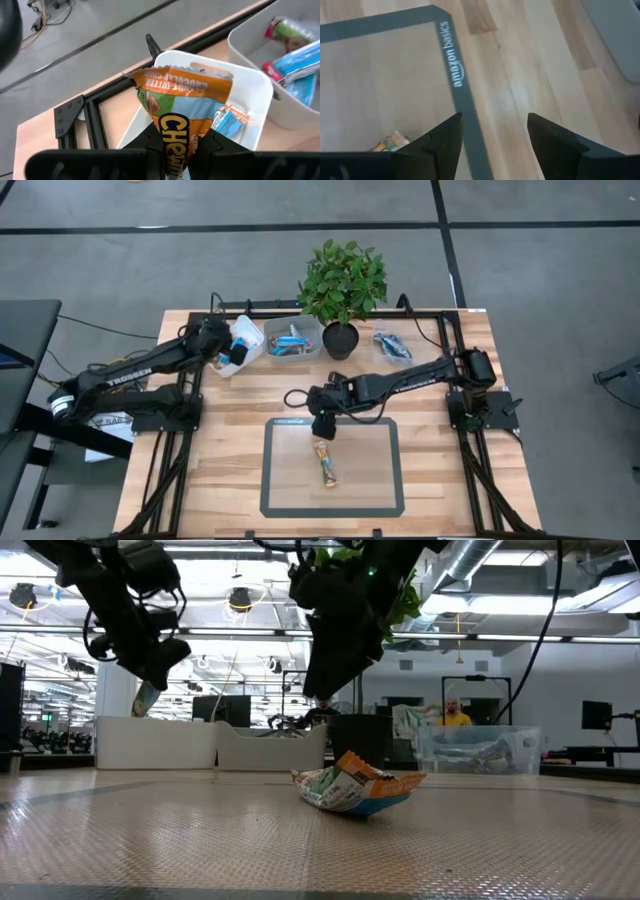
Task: Pick and place Granola Bars by type
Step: Put the yellow granola bar into the white bin
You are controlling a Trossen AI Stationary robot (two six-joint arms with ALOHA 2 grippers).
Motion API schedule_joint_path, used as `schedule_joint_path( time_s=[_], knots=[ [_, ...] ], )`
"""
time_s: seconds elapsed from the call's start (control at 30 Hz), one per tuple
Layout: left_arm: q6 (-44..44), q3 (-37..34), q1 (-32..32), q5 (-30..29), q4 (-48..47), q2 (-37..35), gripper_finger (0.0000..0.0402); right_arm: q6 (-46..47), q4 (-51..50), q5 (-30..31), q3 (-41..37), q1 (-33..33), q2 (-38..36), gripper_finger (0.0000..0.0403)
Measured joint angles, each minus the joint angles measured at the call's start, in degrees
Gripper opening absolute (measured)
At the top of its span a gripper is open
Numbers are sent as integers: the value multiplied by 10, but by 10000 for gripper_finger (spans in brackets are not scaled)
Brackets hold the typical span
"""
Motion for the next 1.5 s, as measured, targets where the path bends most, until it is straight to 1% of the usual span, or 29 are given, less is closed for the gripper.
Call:
schedule_joint_path(
  time_s=[0.1, 0.23, 0.33, 0.47, 0.57, 0.8, 0.87, 0.97, 1.1, 1.2, 1.27, 1.37, 1.5],
  knots=[
    [1, 0, 5, -2, 1, 25, 39, 0, 0, 0, 0, 8, 0, 210],
    [2, 0, 8, 23, 0, 62, 39, 1, 0, 0, 0, 16, 0, 207],
    [3, 0, 8, 24, 1, 85, 39, 1, 0, 0, 0, 17, 0, 207],
    [38, 0, 8, 25, 2, 99, 53, 1, -3, -11, 0, 16, 0, 209],
    [47, 0, 8, 38, 2, 100, 84, 2, -10, -20, 0, 16, 0, 208],
    [50, 0, 8, 58, 3, 99, 188, 16, -22, -27, 0, 17, 0, 205],
    [51, 0, 7, 60, 9, 98, 210, 24, -30, -42, 0, 16, 0, 205],
    [61, 0, -2, 74, 40, 86, 229, 51, -39, -84, 0, 17, 0, 205],
    [89, 0, -36, 144, 104, 51, 235, 97, -68, -139, 0, 20, 0, 202],
    [104, 0, -76, 189, 137, 14, 234, 127, -88, -146, 0, 30, 0, 201],
    [104, 0, -109, 201, 143, -11, 231, 143, -93, -146, 0, 39, 0, 201],
    [102, 0, -166, 204, 141, -48, 229, 166, -94, -145, 0, 53, 0, 200],
    [86, 0, -261, 205, 145, -77, 229, 207, -92, -145, 0, 69, 0, 198]
  ],
)
